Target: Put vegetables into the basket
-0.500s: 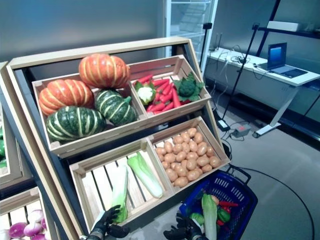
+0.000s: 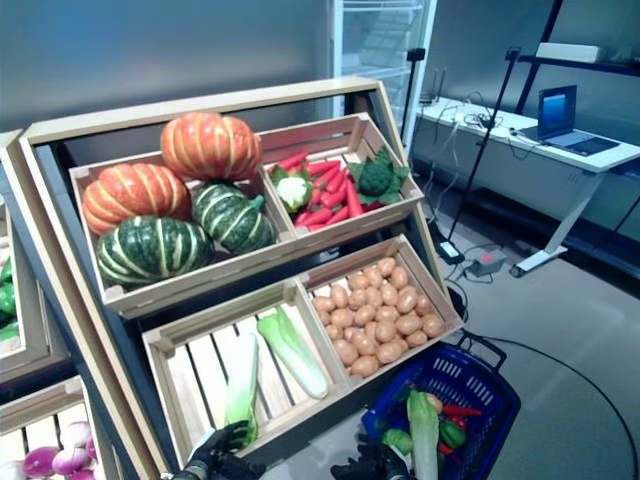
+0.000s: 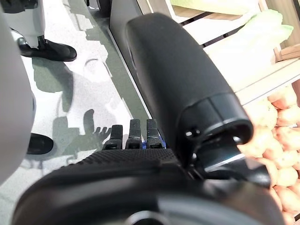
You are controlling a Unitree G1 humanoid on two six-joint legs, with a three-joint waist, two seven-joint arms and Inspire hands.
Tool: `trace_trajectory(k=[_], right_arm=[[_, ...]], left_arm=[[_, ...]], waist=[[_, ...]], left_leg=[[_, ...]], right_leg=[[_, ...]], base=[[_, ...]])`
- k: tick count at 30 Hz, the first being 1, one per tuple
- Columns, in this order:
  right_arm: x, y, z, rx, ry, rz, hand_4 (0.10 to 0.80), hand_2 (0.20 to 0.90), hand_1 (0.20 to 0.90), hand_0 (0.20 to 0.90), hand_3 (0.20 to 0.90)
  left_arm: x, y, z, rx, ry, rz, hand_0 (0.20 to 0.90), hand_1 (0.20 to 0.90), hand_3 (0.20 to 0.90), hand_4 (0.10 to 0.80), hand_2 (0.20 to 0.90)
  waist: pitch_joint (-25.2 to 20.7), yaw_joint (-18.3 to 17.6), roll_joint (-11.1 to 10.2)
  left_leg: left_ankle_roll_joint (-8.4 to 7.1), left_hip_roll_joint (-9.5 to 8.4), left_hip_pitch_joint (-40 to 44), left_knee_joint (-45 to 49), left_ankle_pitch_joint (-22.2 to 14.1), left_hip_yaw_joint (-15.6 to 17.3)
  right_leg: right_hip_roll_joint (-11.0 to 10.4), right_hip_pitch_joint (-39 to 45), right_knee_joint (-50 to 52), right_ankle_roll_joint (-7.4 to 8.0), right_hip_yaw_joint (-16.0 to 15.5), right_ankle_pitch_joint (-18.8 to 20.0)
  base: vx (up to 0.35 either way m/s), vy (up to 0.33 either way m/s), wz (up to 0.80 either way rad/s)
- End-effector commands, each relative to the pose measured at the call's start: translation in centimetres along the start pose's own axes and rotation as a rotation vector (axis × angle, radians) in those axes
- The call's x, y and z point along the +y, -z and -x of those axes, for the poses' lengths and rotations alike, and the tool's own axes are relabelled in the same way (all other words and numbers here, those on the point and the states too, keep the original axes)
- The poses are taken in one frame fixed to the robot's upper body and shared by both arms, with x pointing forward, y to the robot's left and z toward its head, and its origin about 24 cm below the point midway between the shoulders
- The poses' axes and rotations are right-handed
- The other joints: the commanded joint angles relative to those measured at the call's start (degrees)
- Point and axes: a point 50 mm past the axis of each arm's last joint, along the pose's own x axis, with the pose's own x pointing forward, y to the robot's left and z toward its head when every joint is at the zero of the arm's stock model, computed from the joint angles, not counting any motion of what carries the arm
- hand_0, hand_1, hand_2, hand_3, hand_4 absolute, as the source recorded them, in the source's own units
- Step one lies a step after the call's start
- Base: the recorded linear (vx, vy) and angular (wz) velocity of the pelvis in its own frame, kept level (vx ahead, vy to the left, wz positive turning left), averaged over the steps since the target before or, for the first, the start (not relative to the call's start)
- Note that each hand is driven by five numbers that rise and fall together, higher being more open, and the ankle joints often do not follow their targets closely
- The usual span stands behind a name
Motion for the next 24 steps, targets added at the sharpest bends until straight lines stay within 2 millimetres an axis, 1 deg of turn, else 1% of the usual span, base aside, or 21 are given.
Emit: trace_trajectory(k=[1,4,7,11,12,13,14,15,16,20,21,22,24], right_arm=[[0.7,-2.9,-0.8,-0.067,-0.045,0.001,0.800,0.900,0.900,0.900,0.900],[0.7,-3.0,-0.8,-0.067,-0.034,0.006,0.800,0.900,0.900,0.900,0.900],[0.7,-2.8,-0.8,-0.062,-0.021,0.010,0.800,0.900,0.900,0.900,0.900],[0.4,-2.8,-0.8,-0.059,-0.005,0.018,0.800,0.900,0.900,0.900,0.900],[0.3,-2.9,-0.8,-0.061,-0.005,0.016,0.800,0.900,0.900,0.900,0.900],[0.2,-3.2,-0.8,-0.066,-0.008,0.023,0.800,0.900,0.900,0.900,0.900],[0.1,-3.3,-0.8,-0.066,-0.008,0.030,0.800,0.900,0.900,0.900,0.900],[0.0,-3.3,-0.8,-0.065,-0.009,0.034,0.800,0.900,0.900,0.900,0.900],[0.0,-3.3,-0.8,-0.061,-0.010,0.040,0.800,0.900,0.900,0.900,0.900],[-0.3,-3.0,-0.7,-0.058,0.001,0.005,0.800,0.900,0.900,0.900,0.900],[-0.4,-2.9,-0.7,-0.053,0.008,-0.006,0.800,0.900,0.900,0.900,0.900],[-0.4,-2.8,-0.7,-0.052,0.011,-0.010,0.800,0.900,0.900,0.900,0.900],[-0.5,-2.6,-0.6,-0.042,0.023,-0.013,0.800,0.900,0.900,0.900,0.900]], left_arm=[[-0.3,-2.3,-1.1,-0.033,0.048,-0.028,0.900,0.900,0.900,0.800,0.900],[-0.4,-2.2,-1.1,-0.031,0.057,-0.037,0.900,0.900,0.900,0.800,0.900],[-0.3,-2.7,-1.0,-0.090,0.011,-0.048,0.900,0.900,0.900,0.800,0.900],[1.1,-4.9,-1.1,-0.219,-0.137,0.018,0.900,0.900,0.900,0.800,0.900],[1.6,-5.7,-1.2,-0.259,-0.178,0.024,0.900,0.900,0.900,0.800,0.900],[2.6,-7.2,-1.2,-0.312,-0.255,0.034,0.900,0.900,0.900,0.800,0.900],[3.2,-8.0,-1.2,-0.338,-0.304,0.040,0.900,0.900,0.900,0.800,0.900],[3.5,-8.3,-1.2,-0.344,-0.325,0.046,0.900,0.900,0.900,0.800,0.900],[4.4,-9.4,-1.2,-0.380,-0.400,0.078,0.900,0.900,0.900,0.800,0.900],[5.4,-11.1,-0.9,-0.457,-0.494,0.115,0.900,0.900,0.900,0.800,0.900],[5.5,-11.5,-0.8,-0.466,-0.520,0.096,0.900,0.900,0.900,0.800,0.900],[5.5,-11.6,-0.8,-0.462,-0.530,0.093,0.900,0.900,0.900,0.800,0.900],[5.8,-12.2,-0.9,-0.462,-0.575,0.115,0.900,0.900,0.900,0.800,0.900]], waist=[[4.3,1.2,-2.0],[4.4,1.2,-2.0],[4.5,1.1,-1.9],[4.4,1.0,-1.9],[4.5,1.0,-1.9],[4.7,1.0,-1.9],[4.8,1.0,-1.8],[4.8,0.9,-1.8],[4.8,0.9,-1.8],[4.6,1.0,-1.8],[4.5,0.9,-1.8],[4.5,0.8,-1.8],[5.0,0.3,-1.8]], left_leg=[[2.88,-5.03,3.3,0.5,-8.6,1.7],[2.93,-5.03,3.3,0.5,-8.6,1.7],[2.94,-5.04,3.4,0.5,-8.7,1.6],[2.85,-5.04,3.5,0.5,-8.8,1.3],[2.82,-5.02,3.5,0.5,-8.8,1.3],[2.78,-4.95,3.4,0.5,-8.6,1.2],[2.76,-4.91,3.3,0.5,-8.6,1.3],[2.74,-4.88,3.4,0.5,-8.6,1.3],[2.69,-4.85,3.3,0.5,-8.4,1.3],[2.57,-4.81,3.5,0.5,-8.3,1.4],[2.58,-4.80,3.5,0.5,-8.2,1.6],[2.57,-4.78,3.6,0.5,-8.2,1.7],[2.64,-4.76,3.8,0.6,-7.8,2.5]], right_leg=[[3.1,-1.3,0.3,-3.99,-0.5,0.3],[3.2,-1.3,0.3,-4.00,-0.4,0.3],[3.2,-1.3,0.3,-4.06,-0.2,0.2],[3.4,-1.1,0.3,-4.13,0.2,0.1],[3.4,-1.1,0.3,-4.13,0.3,0.1],[3.4,-1.2,0.3,-4.14,0.3,0.2],[3.4,-1.2,0.3,-4.15,0.3,0.2],[3.4,-1.1,0.3,-4.15,0.3,0.2],[3.4,-1.2,0.3,-4.18,0.3,0.3],[3.3,-1.0,0.3,-4.23,0.1,0.3],[3.3,-0.9,0.3,-4.26,0.1,0.3],[3.3,-0.9,0.3,-4.26,0.1,0.4],[3.1,-1.4,1.2,-4.44,0.5,0.1]], base=[[0.000,0.000,0.00],[0.000,0.000,0.00],[0.000,0.000,0.00],[0.000,0.000,0.00],[0.000,0.000,0.00],[0.000,0.000,0.00],[0.000,0.000,0.00],[0.000,0.000,0.00],[0.000,0.000,0.00],[0.054,0.005,0.00],[0.051,0.004,-0.01],[0.038,0.008,0.00],[0.000,0.000,0.00]])
